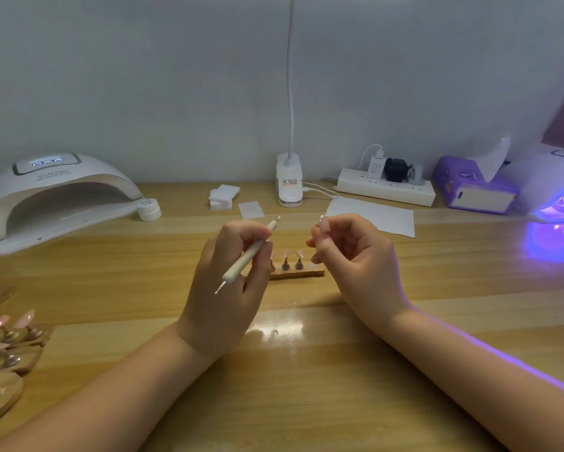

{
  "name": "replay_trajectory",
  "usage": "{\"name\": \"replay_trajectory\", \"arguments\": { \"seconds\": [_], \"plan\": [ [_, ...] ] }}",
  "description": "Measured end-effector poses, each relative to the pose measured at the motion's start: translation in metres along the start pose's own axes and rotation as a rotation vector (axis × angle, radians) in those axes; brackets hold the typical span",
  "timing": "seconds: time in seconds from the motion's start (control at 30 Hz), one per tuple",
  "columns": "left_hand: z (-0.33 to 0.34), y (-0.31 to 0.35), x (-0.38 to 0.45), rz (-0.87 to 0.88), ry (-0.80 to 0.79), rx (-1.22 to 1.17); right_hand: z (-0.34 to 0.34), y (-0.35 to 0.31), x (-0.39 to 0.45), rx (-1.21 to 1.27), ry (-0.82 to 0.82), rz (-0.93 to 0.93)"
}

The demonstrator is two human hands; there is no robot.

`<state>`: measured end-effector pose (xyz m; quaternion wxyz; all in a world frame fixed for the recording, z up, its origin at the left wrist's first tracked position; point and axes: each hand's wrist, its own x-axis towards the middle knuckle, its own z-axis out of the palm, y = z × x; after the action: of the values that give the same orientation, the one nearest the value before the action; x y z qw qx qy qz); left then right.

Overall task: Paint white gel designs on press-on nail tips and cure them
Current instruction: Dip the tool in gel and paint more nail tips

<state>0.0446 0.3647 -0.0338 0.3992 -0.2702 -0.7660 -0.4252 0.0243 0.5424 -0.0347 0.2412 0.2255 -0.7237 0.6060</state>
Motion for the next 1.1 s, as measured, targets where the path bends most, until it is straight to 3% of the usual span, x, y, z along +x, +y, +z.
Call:
{"name": "replay_trajectory", "arguments": {
  "seconds": [0.1, 0.5, 0.73, 1.1],
  "plan": [
    [0.000, -0.003, 0.000, 0.069, -0.042, 0.052, 0.002, -0.004, 0.000, 0.038, 0.000, 0.004],
    [-0.002, 0.001, 0.001, 0.049, -0.023, 0.002, 0.003, -0.005, 0.000, 0.009, -0.007, -0.012],
    [0.000, 0.020, 0.009, -0.054, 0.098, -0.281, 0.000, 0.000, 0.001, -0.004, -0.020, -0.014],
    [0.005, 0.016, -0.001, -0.090, -0.010, -0.288, -0.003, 0.004, -0.001, -0.093, -0.065, -0.090]
  ]
}}
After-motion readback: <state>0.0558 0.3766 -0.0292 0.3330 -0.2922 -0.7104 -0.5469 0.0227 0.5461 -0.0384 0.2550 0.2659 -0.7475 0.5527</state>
